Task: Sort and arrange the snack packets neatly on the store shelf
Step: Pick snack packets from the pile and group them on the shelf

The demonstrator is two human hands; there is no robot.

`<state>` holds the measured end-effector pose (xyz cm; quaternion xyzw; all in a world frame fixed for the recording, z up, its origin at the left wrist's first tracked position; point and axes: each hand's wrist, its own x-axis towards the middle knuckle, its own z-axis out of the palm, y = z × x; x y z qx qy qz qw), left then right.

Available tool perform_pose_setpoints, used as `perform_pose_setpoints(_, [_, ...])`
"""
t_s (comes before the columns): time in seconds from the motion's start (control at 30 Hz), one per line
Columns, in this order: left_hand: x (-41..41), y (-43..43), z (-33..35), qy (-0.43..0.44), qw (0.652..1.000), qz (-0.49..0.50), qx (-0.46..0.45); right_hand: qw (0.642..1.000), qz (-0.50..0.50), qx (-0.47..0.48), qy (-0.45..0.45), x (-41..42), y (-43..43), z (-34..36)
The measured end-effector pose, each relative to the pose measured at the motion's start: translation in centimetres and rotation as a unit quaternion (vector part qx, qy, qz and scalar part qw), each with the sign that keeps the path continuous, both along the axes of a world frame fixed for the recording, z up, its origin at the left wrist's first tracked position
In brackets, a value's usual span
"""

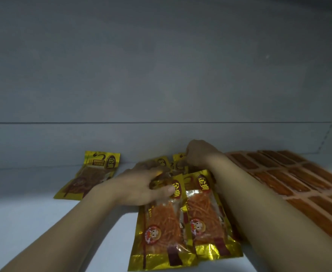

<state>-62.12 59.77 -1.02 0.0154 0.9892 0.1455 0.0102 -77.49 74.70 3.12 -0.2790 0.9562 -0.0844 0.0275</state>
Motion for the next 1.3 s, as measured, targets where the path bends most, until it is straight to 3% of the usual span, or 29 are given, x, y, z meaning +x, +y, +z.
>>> perform_pose_setpoints(0.13, [0.3, 0.2, 0.4, -0.057, 0.998, -0.03, 0.002, 1.0, -0.007, 0.009, -0.018, -0.7, -1.5, 0.0])
perform_pose_setpoints(0.77, [0.3, -0.2, 0.2, -0.04, 0.995, -0.027, 0.084, 0.996, -0.03, 0.027, -0.074, -2.1, -3.7, -0.6])
perform_pose_setpoints(1.0, [0.0, -0.5, 0.1, -0.031, 0.998, -0.016, 0.061, 0.984, -0.057, -0.15, -0.077, -3.0, -4.2, -1.2])
perform_pose_setpoints(1.13, [0.0, -0.7, 0.1, -0.042, 0.996, -0.018, 0.073, 0.961, -0.069, -0.229, -0.138, -2.6, -3.1, -0.3])
perform_pose_setpoints(1.3, [0.1, -0.9, 0.3, -0.009, 1.0, -0.011, 0.015, 0.951, -0.033, -0.282, -0.12, -0.4, 0.9, 3.6])
